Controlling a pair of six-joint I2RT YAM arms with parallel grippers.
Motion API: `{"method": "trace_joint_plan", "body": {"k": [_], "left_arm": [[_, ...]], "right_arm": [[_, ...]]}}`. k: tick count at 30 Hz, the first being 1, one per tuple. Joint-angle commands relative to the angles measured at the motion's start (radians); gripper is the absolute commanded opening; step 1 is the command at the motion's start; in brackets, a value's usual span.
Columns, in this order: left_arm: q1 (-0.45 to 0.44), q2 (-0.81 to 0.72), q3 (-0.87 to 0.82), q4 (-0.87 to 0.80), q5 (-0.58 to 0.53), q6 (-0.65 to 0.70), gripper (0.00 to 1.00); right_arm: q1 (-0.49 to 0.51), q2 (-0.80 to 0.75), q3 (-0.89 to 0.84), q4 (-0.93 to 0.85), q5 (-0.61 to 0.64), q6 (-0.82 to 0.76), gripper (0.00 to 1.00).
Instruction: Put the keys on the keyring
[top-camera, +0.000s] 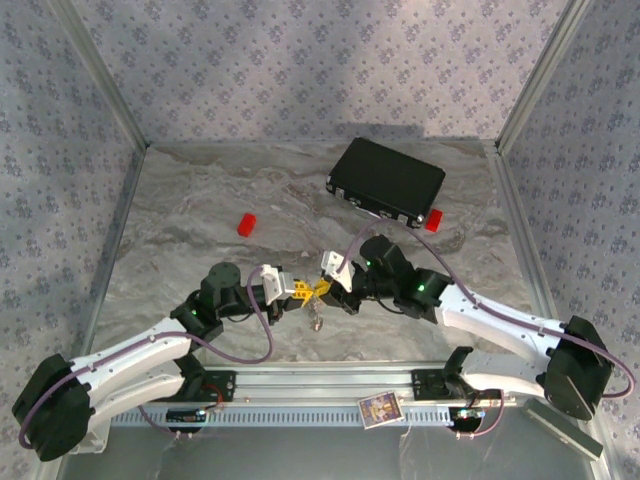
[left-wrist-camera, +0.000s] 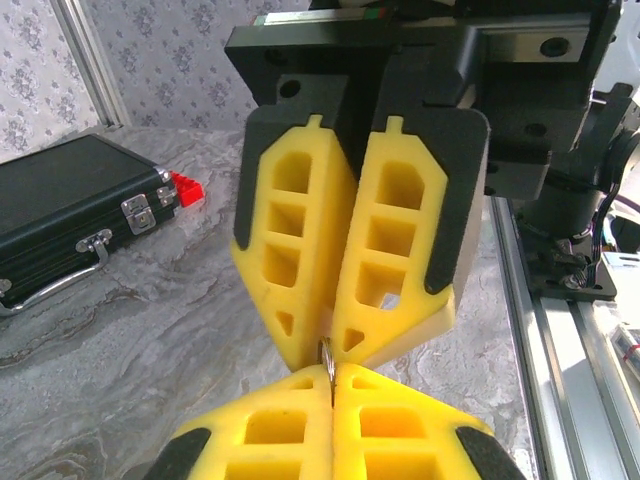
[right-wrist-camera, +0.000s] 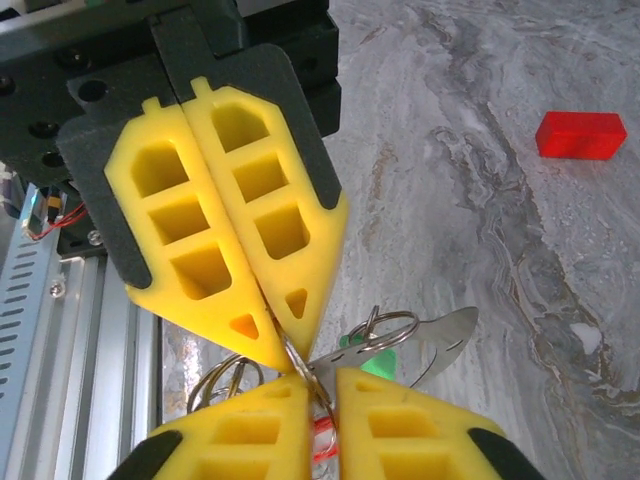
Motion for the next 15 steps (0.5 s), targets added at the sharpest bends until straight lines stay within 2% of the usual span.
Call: {"method": "trace_joint_plan", "body": {"k": [1,3,6,8,12,15], "left_arm": [[-0.004,0.012,0.029,0.033,0.031,0.002,0.0],[-0.005,0.01,0.034,0.015,0.021,0.01,0.0],[-0.005,0.0,0.048,-0.042,-0.002,0.034,0.15],[-0.005,-0.003,0.074,-0.115,-0.019,0.061,0.2],[-0.004,0.018,0.145,-0.297,-0.048,0.126,0.21],[-0.005,0.043,0.183,-0.361,-0.047,0.169,0.17]], "right_arm": [[-0.015,0.002,-0.003,0.025,-0.034,0.0,0.06],[-0.018,0.001,0.006,0.003,-0.035,-0.014,0.0],[-0.018,0.0,0.034,-0.047,-0.031,-0.049,0.0],[-0.018,0.0,0.056,-0.086,-0.024,-0.076,0.0],[-0.009,0.02,0.118,-0.192,-0.002,-0.141,0.0],[0.009,0.052,0.176,-0.285,0.029,-0.197,0.0]]}}
